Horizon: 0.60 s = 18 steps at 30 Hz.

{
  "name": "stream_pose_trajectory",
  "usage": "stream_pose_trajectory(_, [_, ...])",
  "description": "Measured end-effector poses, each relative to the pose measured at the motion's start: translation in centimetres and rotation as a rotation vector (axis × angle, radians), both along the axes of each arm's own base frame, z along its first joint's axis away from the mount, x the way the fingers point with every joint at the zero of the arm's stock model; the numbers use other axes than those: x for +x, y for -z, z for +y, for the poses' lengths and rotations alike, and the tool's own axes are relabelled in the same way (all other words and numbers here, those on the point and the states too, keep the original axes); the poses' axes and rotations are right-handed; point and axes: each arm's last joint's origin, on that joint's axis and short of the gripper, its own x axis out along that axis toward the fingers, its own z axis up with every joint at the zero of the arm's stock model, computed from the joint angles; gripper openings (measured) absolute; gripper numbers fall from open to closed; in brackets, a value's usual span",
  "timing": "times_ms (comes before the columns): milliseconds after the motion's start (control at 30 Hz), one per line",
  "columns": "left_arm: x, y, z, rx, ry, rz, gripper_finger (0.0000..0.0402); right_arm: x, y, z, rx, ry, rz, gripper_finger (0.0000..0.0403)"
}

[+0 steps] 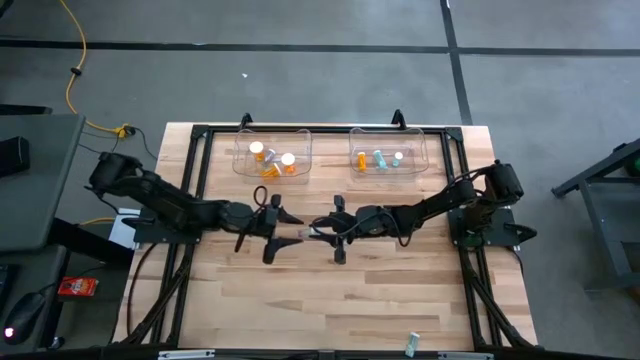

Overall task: Pick and place medicine bottles into bin by pill shape (circle, oval)
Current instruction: Put the blue capsule bottle into the left transparent bin

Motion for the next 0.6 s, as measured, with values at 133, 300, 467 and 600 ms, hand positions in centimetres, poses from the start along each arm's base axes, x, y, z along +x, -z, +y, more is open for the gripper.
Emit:
stream_pose_trajectory(133, [1.1,-0.1,0.0,-0.017,0.038,0.003,0.0243,0.0,0.0,0.0,-0.005,0.003,-0.004,0.0094])
stream_pose_trajectory(300, [1.8,-0.3,-0.1,-0.025,0.035,-0.002,0.0235,0.0,-0.1,0.0,-0.021,0.000,-0.009,0.0094])
stream_pose_trajectory(467, [1.8,-0.3,-0.1,-0.023,0.029,-0.001,0.0196,0.0,-0.1,0.0,-0.024,0.001,-0.007,0.0094])
stream_pose_trajectory(600, [1.8,-0.3,0.0,-0.023,0.028,0.007,0.0150,0.0,-0.1,0.0,-0.024,0.001,-0.007,0.0094])
